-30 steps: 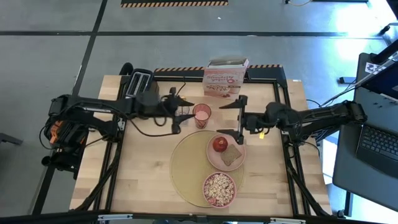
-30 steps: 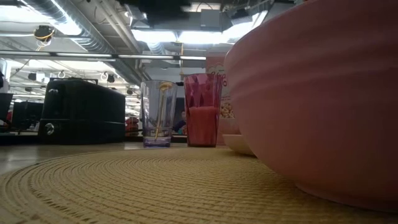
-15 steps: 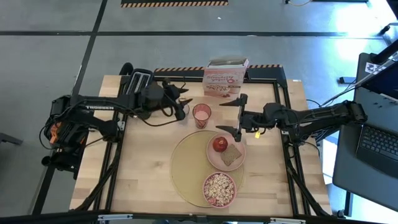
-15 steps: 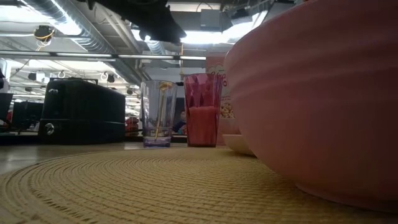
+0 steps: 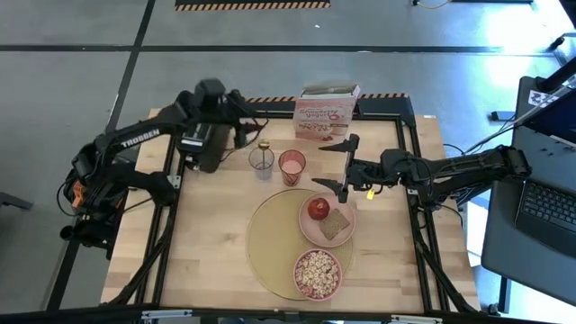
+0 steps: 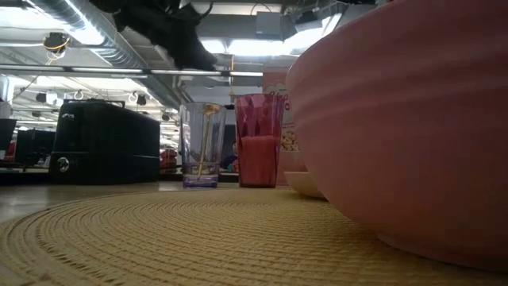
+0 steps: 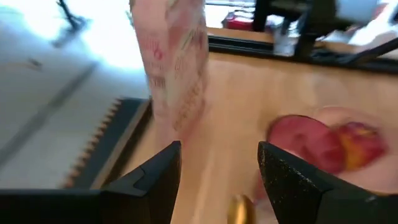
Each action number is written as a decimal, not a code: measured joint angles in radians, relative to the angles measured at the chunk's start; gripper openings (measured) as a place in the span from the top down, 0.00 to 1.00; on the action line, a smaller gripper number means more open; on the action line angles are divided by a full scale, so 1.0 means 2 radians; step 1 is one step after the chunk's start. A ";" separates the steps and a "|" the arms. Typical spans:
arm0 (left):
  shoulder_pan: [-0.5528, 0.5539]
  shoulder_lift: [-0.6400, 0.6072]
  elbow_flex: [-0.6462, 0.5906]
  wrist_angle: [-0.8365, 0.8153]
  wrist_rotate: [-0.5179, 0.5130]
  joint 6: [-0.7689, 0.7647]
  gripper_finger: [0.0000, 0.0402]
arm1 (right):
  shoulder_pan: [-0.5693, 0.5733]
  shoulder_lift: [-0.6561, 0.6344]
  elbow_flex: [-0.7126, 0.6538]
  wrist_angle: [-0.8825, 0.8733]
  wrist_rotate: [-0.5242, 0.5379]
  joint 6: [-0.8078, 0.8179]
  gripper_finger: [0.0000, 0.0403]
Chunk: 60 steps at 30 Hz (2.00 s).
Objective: Arrange a breakfast setting
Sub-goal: Put the gold spoon to the right of the pink bowl on the brown table mat
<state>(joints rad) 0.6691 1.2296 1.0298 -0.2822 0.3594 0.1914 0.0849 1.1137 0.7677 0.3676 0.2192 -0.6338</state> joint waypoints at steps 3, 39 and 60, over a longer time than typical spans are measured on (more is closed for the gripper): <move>0.051 0.017 0.000 -0.032 0.095 -0.015 0.49 | 0.000 0.000 0.000 0.004 0.000 0.000 0.04; 0.056 0.167 0.000 -0.050 0.318 0.013 0.49 | 0.000 0.000 0.000 -0.001 0.013 -0.001 0.04; 0.050 0.167 -0.001 -0.043 0.286 0.014 0.49 | 0.000 0.000 0.000 -0.001 0.026 -0.001 0.04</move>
<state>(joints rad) 0.7691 1.5635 1.0287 -0.3684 0.9314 0.2199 0.0849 1.1137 0.7677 0.3653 0.2719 -0.6350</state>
